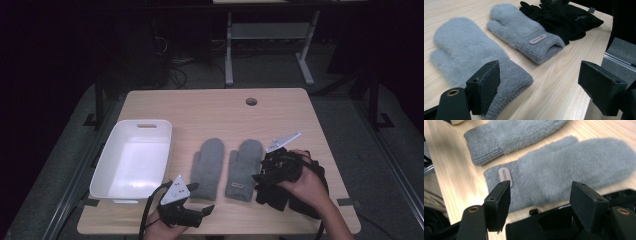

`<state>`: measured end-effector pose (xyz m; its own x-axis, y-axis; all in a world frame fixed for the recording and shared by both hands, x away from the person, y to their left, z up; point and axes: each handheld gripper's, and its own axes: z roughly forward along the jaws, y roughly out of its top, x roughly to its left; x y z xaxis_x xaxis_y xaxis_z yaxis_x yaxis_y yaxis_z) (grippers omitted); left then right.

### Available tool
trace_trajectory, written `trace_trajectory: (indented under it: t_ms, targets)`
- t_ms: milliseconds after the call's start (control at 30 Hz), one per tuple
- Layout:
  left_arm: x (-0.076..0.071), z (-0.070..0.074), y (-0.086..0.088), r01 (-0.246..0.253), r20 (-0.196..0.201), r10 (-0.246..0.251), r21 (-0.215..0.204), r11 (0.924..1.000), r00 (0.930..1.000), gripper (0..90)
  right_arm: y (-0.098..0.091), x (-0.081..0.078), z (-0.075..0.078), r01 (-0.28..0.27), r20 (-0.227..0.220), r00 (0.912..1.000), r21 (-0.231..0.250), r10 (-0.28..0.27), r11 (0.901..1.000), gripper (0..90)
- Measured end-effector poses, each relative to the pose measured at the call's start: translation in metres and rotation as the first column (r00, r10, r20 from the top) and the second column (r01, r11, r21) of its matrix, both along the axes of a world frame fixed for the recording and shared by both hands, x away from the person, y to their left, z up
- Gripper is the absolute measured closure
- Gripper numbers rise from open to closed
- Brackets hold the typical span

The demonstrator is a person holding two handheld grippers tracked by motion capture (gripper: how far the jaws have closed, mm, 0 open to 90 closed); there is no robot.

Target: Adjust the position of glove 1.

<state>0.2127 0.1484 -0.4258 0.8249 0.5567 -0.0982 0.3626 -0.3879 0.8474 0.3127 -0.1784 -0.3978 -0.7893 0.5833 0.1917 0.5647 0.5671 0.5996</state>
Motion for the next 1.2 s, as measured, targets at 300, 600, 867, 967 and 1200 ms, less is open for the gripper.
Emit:
trace_trajectory:
  t_ms: [300,600,867,967,1200]
  targets:
    - [0.002,-0.002,0.000,0.006,-0.003,-0.006,0.008,0.9999,1.0000,17.4,0.021,0.024,0.001,-0.044,-0.006,0.9990,-0.047,0.044,0.9979,32.6]
    - [0.002,-0.003,0.000,-0.004,-0.009,0.004,0.002,1.0000,1.0000,17.4,0.042,0.046,-0.015,-0.067,-0.041,0.9972,-0.128,0.063,0.9895,32.6]
    - [0.001,-0.003,0.000,0.000,-0.006,0.000,0.008,1.0000,1.0000,17.4,0.049,0.055,-0.043,-0.086,-0.047,0.9959,-0.212,0.078,0.9734,31.0]
    - [0.002,-0.004,-0.001,-0.001,-0.012,0.001,0.001,1.0000,0.9999,17.4,0.050,0.053,-0.046,-0.088,-0.055,0.9955,-0.235,0.077,0.9679,27.9]
    - [-0.001,-0.004,-0.004,0.009,-0.013,-0.008,0.007,0.9999,0.9999,17.4,0.049,0.052,-0.048,-0.078,-0.071,0.9955,-0.233,0.063,0.9693,25.9]
